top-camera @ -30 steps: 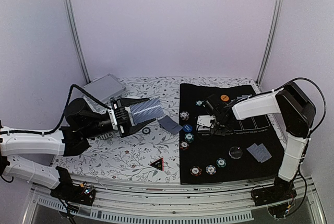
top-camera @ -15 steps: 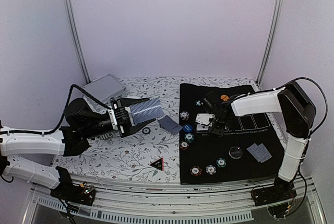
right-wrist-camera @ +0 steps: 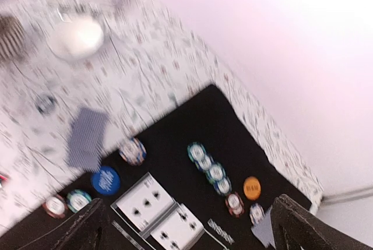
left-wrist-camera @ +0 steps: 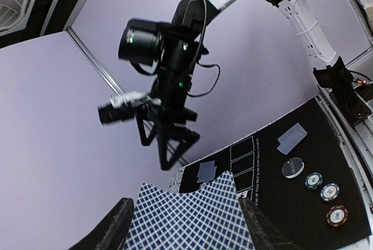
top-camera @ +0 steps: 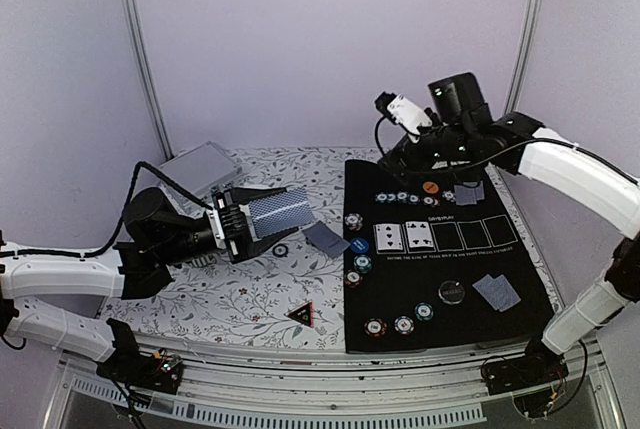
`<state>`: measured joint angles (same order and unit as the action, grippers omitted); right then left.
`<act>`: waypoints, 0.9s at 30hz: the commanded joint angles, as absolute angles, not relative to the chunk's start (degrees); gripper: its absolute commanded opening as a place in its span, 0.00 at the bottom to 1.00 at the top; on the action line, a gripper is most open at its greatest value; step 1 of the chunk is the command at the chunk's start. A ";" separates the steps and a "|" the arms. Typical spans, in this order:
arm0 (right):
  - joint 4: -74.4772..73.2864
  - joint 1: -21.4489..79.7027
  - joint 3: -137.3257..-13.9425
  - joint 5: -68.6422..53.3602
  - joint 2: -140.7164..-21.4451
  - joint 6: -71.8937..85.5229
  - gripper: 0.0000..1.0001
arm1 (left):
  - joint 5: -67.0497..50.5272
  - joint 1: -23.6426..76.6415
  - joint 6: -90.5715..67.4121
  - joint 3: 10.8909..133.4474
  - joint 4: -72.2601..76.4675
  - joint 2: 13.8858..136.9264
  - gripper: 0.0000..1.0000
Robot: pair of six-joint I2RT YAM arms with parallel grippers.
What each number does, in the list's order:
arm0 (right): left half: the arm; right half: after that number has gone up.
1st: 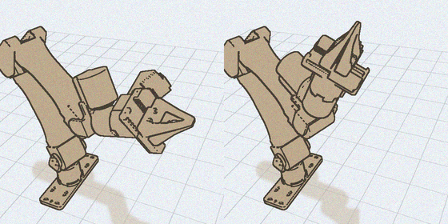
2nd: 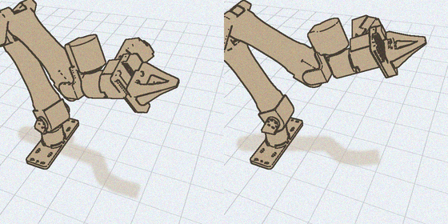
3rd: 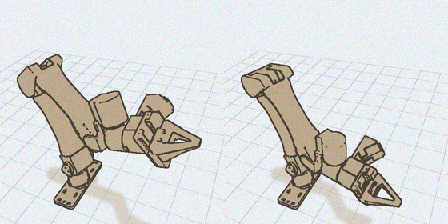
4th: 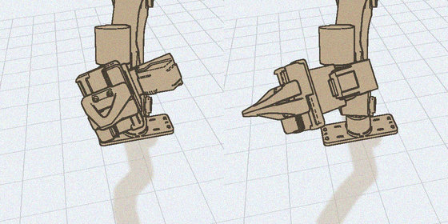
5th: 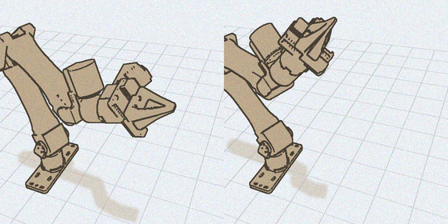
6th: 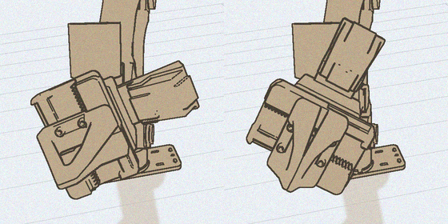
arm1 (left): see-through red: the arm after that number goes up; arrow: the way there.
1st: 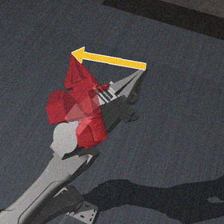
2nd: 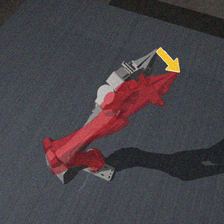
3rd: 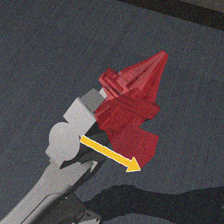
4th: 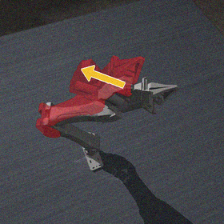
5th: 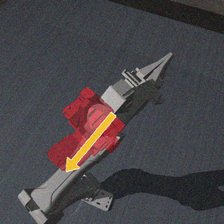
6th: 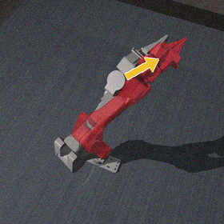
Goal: Distribute texas hold em gaming equipment
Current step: Flop the poker card in the community card area, then pick up the poker card from the face-down deck piles.
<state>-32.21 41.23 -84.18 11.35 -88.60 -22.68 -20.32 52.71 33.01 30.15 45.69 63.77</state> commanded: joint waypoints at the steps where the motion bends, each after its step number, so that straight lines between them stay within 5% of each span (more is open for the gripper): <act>1: -20.20 42.55 -83.18 -21.72 -80.72 -10.96 0.99 | -20.57 53.59 33.39 30.41 46.67 63.71 0.57; 6: -10.29 47.83 -80.62 -36.67 -82.07 -0.64 0.99 | -20.48 53.53 33.48 30.32 46.74 63.63 0.57; 27: -9.14 53.22 -84.83 -37.49 -96.94 10.17 0.99 | -20.39 53.70 33.93 30.19 46.76 63.39 0.57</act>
